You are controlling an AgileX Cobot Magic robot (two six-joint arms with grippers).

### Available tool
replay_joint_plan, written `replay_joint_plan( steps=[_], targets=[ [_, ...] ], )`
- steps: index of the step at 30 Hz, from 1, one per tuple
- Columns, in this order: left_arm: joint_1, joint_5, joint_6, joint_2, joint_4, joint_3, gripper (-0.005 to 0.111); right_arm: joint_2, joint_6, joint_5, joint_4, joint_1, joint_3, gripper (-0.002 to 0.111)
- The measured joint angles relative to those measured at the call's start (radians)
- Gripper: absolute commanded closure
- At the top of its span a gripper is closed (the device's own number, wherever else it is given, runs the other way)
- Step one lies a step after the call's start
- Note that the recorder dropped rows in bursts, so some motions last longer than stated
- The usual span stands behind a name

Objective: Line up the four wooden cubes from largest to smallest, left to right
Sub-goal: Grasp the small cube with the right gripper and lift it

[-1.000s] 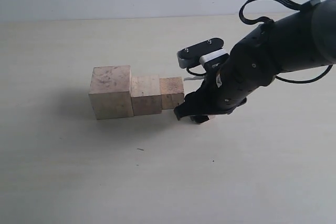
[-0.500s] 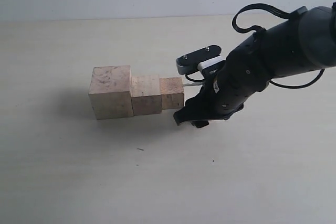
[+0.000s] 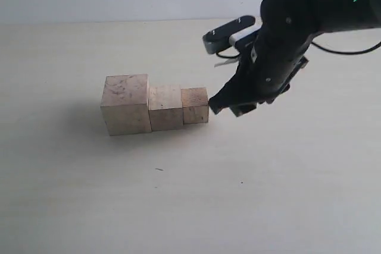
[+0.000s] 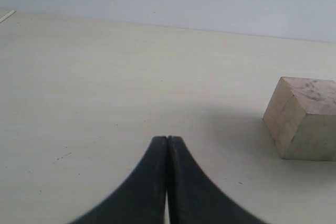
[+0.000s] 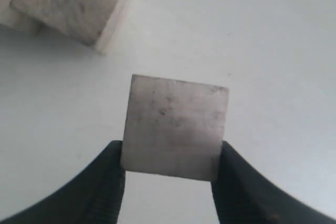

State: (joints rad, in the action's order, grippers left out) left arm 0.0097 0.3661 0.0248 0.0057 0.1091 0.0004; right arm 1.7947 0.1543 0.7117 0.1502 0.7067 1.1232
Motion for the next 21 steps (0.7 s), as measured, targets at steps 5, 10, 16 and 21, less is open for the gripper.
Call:
replay_joint_plan(
  steps=[5,10,16,21],
  targets=[
    [0.0,0.0,0.0,0.0,0.0,0.0,0.107,-0.017,-0.125,0.084,-0.002,-0.166,0.08,0.108],
    [0.0,0.0,0.0,0.0,0.0,0.0,0.107,-0.01,-0.433,0.074,-0.15,-0.326,0.113,0.108],
    [0.0,0.0,0.0,0.0,0.0,0.0,0.107,0.082,-1.168,0.054,-0.532,-0.355,0.113,0.108],
    [0.0,0.0,0.0,0.0,0.0,0.0,0.107,0.16,-1.517,0.036,-0.687,-0.355,0.113,0.108]
  ],
)
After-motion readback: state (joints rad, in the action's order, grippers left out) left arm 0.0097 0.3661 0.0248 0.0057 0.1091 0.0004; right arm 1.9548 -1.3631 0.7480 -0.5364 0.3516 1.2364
